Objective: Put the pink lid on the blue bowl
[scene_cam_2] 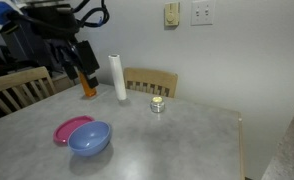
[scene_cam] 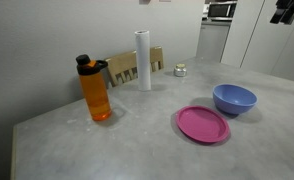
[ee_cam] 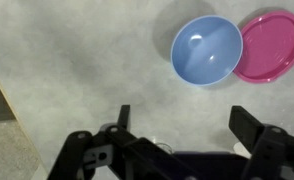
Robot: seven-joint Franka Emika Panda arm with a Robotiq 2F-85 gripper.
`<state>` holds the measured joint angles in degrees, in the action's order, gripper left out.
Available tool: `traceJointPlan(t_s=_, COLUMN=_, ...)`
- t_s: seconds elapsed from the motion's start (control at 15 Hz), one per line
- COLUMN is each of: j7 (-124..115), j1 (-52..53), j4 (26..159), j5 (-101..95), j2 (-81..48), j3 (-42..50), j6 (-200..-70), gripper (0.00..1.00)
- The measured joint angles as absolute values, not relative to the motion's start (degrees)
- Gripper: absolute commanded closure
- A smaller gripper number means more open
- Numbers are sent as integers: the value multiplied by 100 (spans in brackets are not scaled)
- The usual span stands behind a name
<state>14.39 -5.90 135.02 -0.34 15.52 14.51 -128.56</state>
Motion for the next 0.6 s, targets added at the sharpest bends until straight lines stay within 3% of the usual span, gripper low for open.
traceJointPlan(t_s=0.6, j7=2396, j1=-5, j4=12376, j5=1383, j2=74, j3=973, j6=-13995, gripper=0)
